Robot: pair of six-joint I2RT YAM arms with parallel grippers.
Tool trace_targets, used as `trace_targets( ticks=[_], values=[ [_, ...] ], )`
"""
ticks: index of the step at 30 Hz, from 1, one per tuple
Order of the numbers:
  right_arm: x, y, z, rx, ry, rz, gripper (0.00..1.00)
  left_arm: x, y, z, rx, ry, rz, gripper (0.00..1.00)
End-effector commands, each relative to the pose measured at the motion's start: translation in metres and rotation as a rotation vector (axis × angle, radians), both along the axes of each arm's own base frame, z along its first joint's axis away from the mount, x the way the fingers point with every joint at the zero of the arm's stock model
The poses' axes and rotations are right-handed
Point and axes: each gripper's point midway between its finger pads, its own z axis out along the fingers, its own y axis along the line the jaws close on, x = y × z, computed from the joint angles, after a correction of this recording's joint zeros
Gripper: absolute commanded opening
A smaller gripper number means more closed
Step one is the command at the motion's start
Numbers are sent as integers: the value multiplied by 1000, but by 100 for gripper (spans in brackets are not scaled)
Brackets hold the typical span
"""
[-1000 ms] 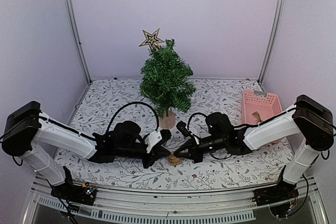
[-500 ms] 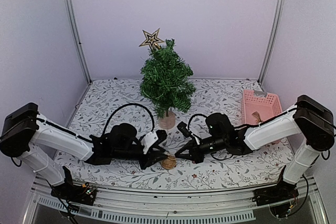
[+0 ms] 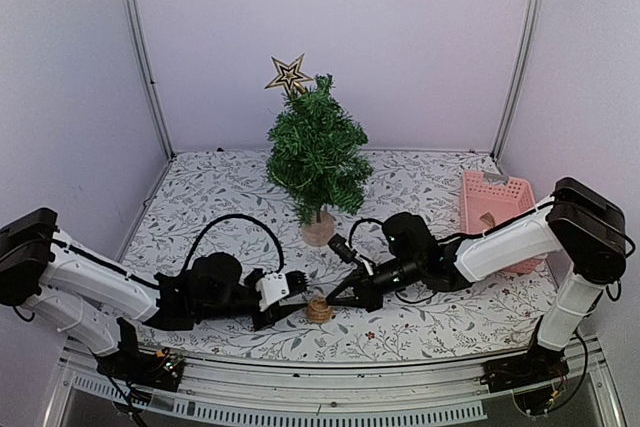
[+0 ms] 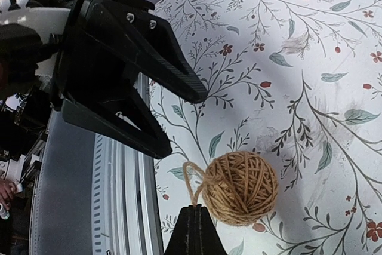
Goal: Decorate the small christmas tree
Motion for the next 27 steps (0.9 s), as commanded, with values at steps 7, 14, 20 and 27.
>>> trace_targets(
  ticks=[7, 14, 20, 27],
  values=[
    [-9, 3, -1, 3, 78, 73, 0, 5, 3, 10, 144, -401, -85, 45],
    [-10, 5, -3, -1, 88, 86, 0, -10, -10, 1, 183, -449, -187, 46],
    [-11, 5, -4, -3, 89, 90, 0, -18, -17, -10, 221, -472, -245, 44],
    [-11, 5, -4, -3, 90, 97, 0, -12, -29, -5, 217, -519, -227, 44]
  ],
)
